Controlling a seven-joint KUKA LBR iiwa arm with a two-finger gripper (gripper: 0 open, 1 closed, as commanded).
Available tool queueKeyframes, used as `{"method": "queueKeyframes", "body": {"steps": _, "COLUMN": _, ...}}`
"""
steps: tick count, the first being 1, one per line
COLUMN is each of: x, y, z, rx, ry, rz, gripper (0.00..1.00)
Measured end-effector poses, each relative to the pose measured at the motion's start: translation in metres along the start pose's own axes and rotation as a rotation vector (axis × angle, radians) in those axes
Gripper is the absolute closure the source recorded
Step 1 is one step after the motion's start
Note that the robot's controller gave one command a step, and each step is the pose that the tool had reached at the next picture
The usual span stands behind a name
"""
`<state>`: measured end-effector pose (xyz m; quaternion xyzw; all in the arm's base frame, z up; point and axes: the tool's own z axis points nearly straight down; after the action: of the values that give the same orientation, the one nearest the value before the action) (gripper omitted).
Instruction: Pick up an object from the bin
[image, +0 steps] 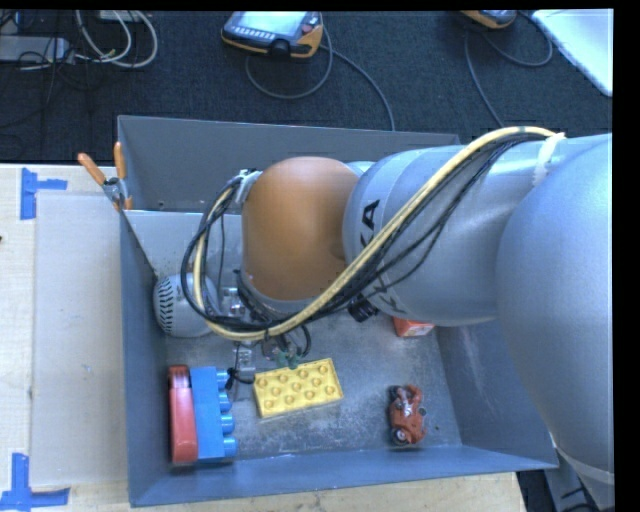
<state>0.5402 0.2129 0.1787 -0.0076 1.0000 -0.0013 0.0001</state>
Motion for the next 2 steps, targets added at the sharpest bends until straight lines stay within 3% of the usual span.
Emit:
{"method": "queueKeyframes", "body": {"steps": 1, "x": 0.005, "y": -0.002, "z": 0.015, "rx": -0.003, "ry": -0.010, "rz": -0.110, "gripper": 0.00}}
{"method": "queueKeyframes", "body": {"steps": 2, "x": 0.010, "y": -0.010, "z": 0.048, "rx": 0.000, "ry": 0.003, "rz": -0.361, "gripper": 0.00}}
